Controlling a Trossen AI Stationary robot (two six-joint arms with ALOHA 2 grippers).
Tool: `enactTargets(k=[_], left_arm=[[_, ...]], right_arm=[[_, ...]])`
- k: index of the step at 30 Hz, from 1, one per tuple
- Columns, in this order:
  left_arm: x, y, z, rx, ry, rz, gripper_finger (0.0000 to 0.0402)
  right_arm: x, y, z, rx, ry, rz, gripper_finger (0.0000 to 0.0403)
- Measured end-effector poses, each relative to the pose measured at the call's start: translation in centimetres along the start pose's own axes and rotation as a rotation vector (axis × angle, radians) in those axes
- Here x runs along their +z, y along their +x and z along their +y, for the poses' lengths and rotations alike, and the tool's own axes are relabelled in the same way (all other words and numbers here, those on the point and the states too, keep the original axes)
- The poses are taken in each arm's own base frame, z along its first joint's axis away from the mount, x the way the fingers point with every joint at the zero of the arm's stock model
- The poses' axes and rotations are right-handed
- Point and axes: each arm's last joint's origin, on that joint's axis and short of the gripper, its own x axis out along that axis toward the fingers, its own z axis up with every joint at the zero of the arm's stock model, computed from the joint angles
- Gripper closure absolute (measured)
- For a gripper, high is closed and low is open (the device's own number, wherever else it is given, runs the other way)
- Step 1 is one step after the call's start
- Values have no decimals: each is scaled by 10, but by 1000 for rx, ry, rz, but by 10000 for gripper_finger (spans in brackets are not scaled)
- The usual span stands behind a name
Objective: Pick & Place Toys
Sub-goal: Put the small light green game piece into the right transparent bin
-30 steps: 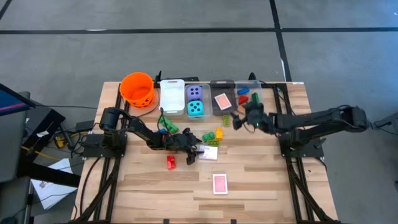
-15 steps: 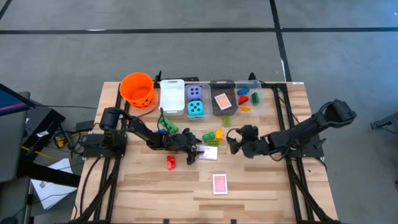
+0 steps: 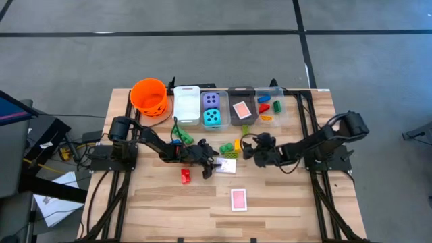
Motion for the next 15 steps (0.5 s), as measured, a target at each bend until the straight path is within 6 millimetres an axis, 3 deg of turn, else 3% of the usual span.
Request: enactTargets(k=[7,15], left_arm=[[0,0,0,-3,-1,0,128],[0,0,0,-3,-1,0,128]], right_arm=[[-2,21,5,-37,8,26,97],[2,45,21,-116,-124,33,97]])
